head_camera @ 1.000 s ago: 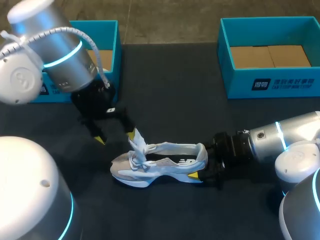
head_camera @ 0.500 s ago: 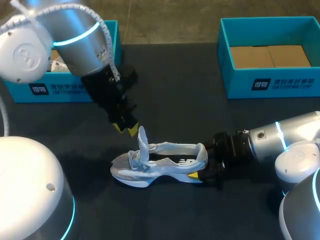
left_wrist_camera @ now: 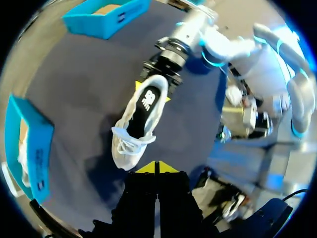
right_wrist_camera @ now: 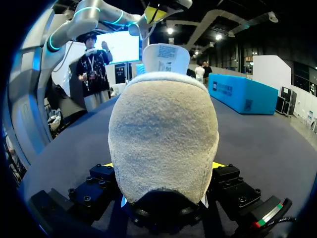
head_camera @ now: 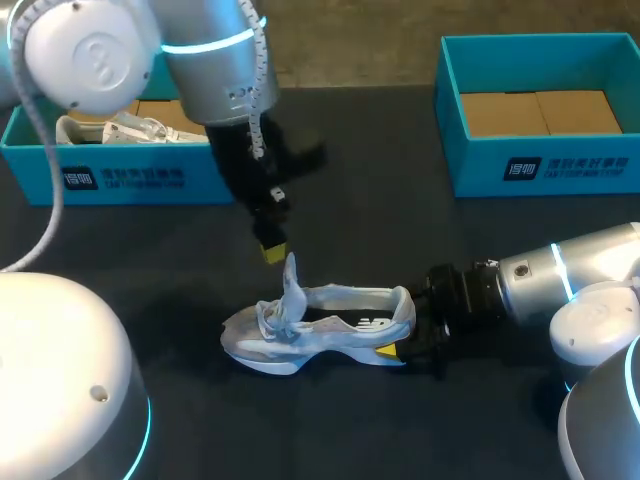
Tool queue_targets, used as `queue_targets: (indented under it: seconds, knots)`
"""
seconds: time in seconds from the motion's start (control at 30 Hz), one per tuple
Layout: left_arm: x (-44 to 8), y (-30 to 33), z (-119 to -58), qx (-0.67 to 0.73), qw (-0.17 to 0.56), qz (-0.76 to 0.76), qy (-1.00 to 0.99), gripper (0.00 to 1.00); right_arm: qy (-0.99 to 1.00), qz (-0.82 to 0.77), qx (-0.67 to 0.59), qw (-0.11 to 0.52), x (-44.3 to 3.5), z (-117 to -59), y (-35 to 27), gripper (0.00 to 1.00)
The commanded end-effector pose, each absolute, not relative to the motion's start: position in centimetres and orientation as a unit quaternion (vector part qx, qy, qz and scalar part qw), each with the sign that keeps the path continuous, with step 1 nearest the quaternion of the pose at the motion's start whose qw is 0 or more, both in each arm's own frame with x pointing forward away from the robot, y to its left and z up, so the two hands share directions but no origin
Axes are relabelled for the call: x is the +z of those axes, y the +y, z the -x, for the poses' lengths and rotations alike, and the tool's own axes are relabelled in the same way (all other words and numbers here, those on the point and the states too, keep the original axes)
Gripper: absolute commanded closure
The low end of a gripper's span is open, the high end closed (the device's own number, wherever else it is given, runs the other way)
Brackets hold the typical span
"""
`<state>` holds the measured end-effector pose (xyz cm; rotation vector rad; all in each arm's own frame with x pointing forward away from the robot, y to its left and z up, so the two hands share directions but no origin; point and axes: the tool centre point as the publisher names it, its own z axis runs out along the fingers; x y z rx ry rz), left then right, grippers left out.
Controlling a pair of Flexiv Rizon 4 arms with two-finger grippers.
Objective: Take the shoe out of the shoebox, open the shoe tongue, remove and reinsert the insole, then place the shoe into the shoebox
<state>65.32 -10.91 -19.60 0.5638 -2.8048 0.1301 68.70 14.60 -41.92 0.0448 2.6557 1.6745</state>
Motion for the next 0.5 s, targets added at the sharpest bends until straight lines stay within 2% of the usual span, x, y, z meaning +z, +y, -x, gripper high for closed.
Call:
queue_targets:
  seconds: [0.03, 0.27, 0.33, 0.5]
  knots:
    - [-19.5, -11.4, -65.8, -0.007, 0.147, -0.109, -0.983, 1.00, 0.847, -0.015, 0.532, 0.001, -42.1, -68.7, 14.9, 1.00]
    - [-19.5, -11.4, -65.8, -0.007, 0.147, -0.109, -0.983, 1.00, 0.847, -0.015, 0.532, 0.001, -42.1, -68.7, 14.9, 1.00]
    - [-19.9, -12.4, -66.7, -0.002, 0.127, -0.122, -0.984, 1.00, 0.847, -0.015, 0.532, 0.001, -42.1, -68.7, 14.9, 1.00]
    - [-21.0, -14.8, -67.9, 0.022, 0.135, -0.107, -0.985, 1.00, 0.847, -0.015, 0.532, 0.001, -42.1, -68.7, 14.9, 1.00]
